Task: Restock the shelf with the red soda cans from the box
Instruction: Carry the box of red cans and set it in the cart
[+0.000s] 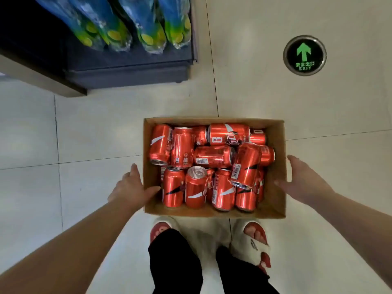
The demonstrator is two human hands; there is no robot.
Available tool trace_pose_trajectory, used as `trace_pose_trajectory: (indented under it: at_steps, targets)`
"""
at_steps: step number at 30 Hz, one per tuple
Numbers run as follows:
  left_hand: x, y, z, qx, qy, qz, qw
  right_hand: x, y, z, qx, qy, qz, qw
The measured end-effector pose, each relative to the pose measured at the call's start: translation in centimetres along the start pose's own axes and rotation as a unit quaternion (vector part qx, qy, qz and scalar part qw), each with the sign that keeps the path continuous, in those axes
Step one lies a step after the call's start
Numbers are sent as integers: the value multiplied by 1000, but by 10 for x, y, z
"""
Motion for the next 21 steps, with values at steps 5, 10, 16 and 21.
trace_pose_trajectory:
  at_steps: [5, 10, 16, 21]
  targets:
    - [38, 1, -17, -154, -16, 3, 988, 48, -22, -29, 86, -34, -76, 993]
    - [61, -1, -31, -281, -56, -8, 958, 78, -32, -42, 138, -70, -99, 983]
    - [78, -2, -41, -281, -66, 17, 957, 93, -41, -53, 189, -58, -83, 977]
    - [80, 2, -42, -258, -100, 19, 961, 95, -46, -52, 215, -63, -82, 971]
Point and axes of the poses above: each hand's wrist, its own x-axis towards the middle knuckle, its own z-axis out of the back of the hand, y = z × x, the point moved 2 cm from there along x, towards the middle knuckle, and after that the axes turned 4 degrees about y, right-handed, at the moved point
